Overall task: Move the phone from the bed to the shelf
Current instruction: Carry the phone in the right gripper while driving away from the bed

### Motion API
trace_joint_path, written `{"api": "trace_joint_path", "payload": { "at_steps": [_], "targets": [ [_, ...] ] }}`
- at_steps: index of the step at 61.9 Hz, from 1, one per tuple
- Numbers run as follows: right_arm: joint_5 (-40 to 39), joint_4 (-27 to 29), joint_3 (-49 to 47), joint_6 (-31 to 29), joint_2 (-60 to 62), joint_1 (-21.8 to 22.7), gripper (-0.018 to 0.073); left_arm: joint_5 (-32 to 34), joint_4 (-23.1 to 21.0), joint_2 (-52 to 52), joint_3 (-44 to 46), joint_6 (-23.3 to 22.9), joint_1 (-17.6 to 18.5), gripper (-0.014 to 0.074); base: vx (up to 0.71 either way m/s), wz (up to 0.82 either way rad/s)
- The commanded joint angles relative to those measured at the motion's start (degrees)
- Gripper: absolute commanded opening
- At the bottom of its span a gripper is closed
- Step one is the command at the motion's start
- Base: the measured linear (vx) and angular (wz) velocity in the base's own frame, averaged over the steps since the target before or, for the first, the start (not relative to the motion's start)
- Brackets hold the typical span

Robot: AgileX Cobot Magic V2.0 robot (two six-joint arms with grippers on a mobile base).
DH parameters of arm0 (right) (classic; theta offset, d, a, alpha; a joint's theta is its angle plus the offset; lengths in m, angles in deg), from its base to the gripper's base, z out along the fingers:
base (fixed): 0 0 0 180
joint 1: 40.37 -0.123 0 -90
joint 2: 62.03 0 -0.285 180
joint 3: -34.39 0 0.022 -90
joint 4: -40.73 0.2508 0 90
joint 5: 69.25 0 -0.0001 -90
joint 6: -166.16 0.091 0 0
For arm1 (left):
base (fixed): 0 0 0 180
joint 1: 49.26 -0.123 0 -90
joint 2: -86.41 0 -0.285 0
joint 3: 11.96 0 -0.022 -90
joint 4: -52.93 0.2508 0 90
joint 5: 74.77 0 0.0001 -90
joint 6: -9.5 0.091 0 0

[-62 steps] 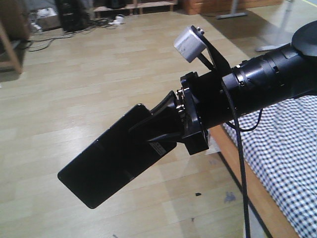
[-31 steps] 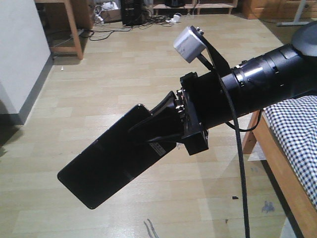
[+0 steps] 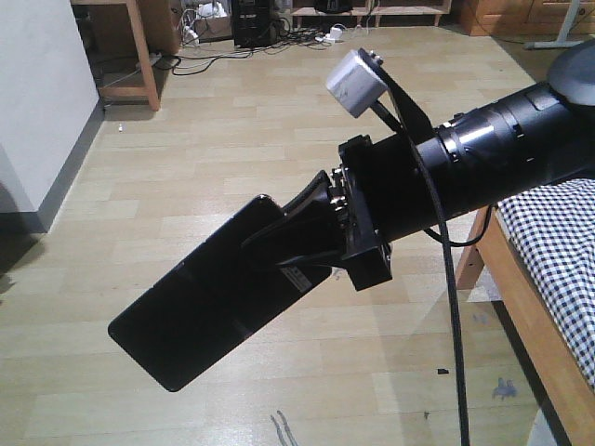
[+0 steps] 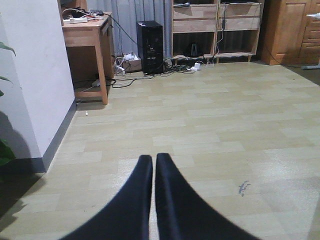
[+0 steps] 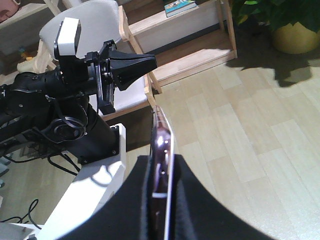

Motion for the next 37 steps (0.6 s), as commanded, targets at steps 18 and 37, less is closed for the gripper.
{"api": "trace_joint_path", "payload": {
  "at_steps": [18,37],
  "targets": [
    [4.04,4.96,-1.54,-0.53,2.28,0.08,-0.0004,4.32,-0.34,0.35,-0.03,-0.22,0.15,0.0001,0.05,-0.03],
    [4.04,4.96,-1.54,-0.60,2.28,0.08,-0.0004,4.32,-0.34,0.35,-0.03,-0.22,0.15,0.0001,0.08,0.07]
  ]
}}
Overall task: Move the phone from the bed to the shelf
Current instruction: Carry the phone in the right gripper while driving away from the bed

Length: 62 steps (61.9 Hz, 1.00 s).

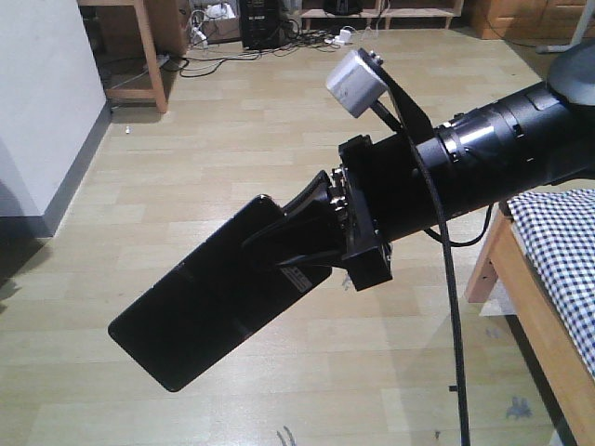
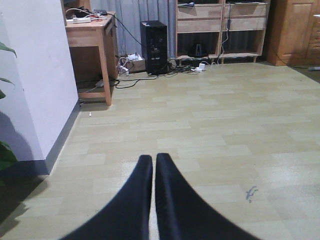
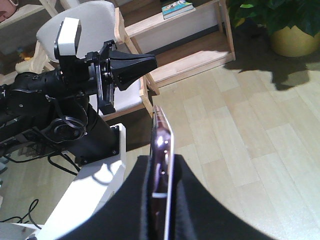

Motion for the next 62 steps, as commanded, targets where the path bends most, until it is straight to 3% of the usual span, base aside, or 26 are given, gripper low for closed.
{"api": "trace_joint_path", "payload": {
  "at_steps": [1,62],
  "targets": [
    [3.98,4.96,-1.54,-0.60,2.28,0.08,-0.0004,4.32,-0.34,0.35,-0.03,-0.22,0.15,0.0001,0.10,0.12],
    [3.98,4.96,-1.54,-0.63,2.28,0.08,-0.0004,4.32,-0.34,0.35,-0.03,-0.22,0.15,0.0001,0.19,0.06]
  ]
}}
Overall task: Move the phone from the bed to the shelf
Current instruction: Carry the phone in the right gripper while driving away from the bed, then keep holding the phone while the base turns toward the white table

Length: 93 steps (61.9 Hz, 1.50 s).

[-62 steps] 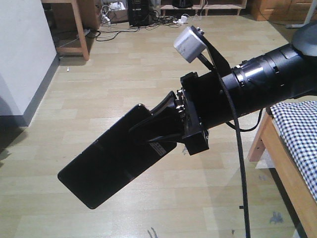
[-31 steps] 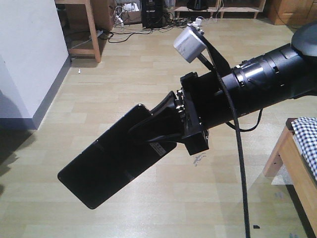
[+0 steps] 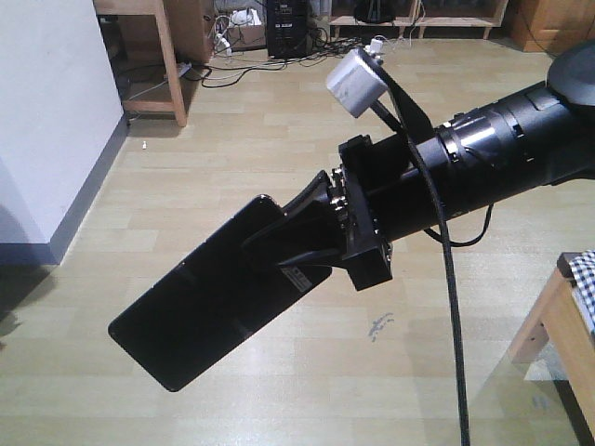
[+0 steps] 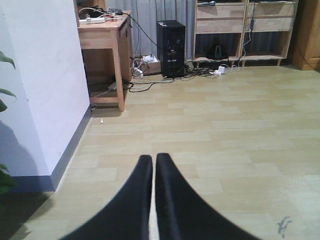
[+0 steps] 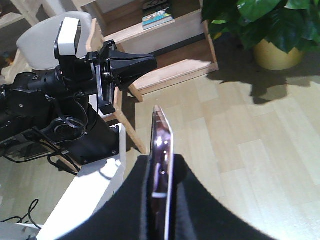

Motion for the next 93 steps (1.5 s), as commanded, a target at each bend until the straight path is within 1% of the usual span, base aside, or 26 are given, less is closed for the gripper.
{"api": "trace_joint_path", "payload": {
  "at_steps": [1,38,93],
  "targets": [
    [3.98,4.96,-1.54,-0.63,2.28,0.08,-0.0004,4.32,-0.34,0.35,-0.03,-0.22,0.15,0.0001,0.25,0.00],
    [3.98,4.96,-1.54,-0.63,2.28,0.08,-0.0004,4.32,-0.34,0.35,-0.03,-0.22,0.15,0.0001,0.28,-0.01],
    [3.98,4.96,-1.54,-0.66,2.28,0.13,-0.0004,4.32,-0.34,0.35,-0.03,-0.22,0.15,0.0001,0.38,0.01]
  ]
}}
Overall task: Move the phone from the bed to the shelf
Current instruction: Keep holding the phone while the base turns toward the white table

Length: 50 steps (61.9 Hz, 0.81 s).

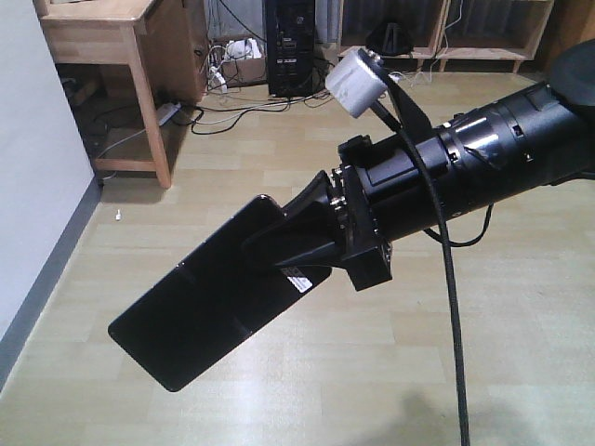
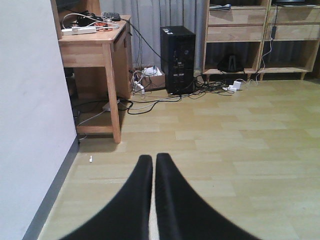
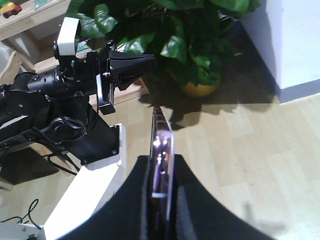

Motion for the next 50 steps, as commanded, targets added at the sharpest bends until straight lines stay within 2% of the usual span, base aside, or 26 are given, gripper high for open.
{"api": "trace_joint_path", "payload": {
  "at_steps": [1,50],
  "targets": [
    [4.03,4.96,-1.54,-0.66,2.28,0.13,-0.0004,4.32,-0.34,0.35,-0.03,-0.22,0.15,0.0001,0.37,0.00],
    [4.03,4.96,-1.54,-0.66,2.28,0.13,-0.0004,4.32,-0.34,0.35,-0.03,-0.22,0.15,0.0001,0.36,-0.01]
  ]
}}
